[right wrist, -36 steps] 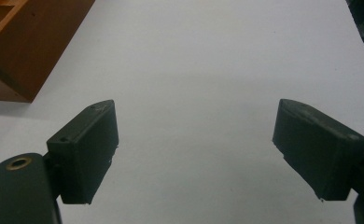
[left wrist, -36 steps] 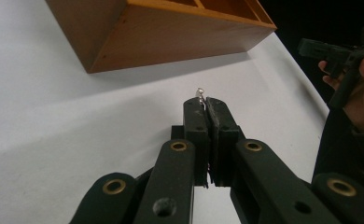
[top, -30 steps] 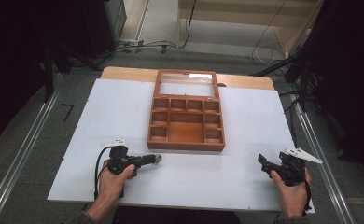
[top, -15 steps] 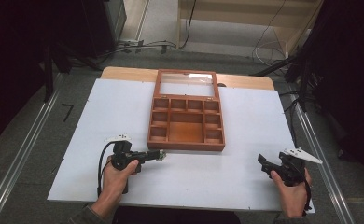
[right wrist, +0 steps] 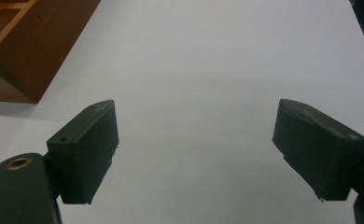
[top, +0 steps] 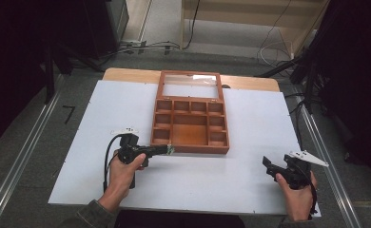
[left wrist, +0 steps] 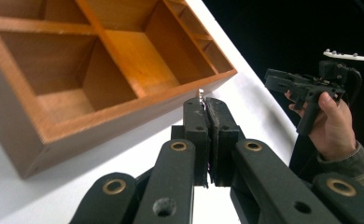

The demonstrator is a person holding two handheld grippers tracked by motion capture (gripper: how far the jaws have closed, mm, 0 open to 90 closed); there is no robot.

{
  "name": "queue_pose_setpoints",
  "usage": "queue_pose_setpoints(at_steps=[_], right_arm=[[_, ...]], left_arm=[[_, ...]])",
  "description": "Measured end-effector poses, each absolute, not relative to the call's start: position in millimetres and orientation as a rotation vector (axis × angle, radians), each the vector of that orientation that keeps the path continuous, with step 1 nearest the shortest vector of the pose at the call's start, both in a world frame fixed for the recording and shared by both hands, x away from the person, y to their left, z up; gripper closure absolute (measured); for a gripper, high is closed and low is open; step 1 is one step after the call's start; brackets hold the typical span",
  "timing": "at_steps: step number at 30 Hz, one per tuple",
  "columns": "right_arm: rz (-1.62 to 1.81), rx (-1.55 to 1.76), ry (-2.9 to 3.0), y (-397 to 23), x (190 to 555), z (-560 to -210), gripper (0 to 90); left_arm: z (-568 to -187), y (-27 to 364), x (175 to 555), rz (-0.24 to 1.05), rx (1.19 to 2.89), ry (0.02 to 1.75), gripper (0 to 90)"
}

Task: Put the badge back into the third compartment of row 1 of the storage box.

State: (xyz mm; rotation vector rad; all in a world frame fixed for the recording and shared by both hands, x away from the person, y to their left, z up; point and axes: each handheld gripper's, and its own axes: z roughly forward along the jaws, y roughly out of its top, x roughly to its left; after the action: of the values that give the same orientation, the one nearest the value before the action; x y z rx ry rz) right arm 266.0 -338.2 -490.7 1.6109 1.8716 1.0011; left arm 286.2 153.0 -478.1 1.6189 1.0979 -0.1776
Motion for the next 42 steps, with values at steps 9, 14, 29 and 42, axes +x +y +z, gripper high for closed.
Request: queue_pose_setpoints(at_steps=[9,14,29,42], right_arm=[[1.005,1.608,1.875,-338,266,-491,12.8],[1.008,1.608,1.875,-338,266,-491,12.8],[1.02,1.604,1.883,-337,267,-490,13.0],[1.025,1.605,1.883,-337,267,-490,13.0]], left_arm=[[-468,144,299,-0.19,1.599,1.095,89.6],[-466,139,305,-0.193,1.604,1.095,89.6],[-455,124,330,-0.179,1.587,1.098,89.6],[-456,111,348,-0.182,1.59,1.116,89.6]])
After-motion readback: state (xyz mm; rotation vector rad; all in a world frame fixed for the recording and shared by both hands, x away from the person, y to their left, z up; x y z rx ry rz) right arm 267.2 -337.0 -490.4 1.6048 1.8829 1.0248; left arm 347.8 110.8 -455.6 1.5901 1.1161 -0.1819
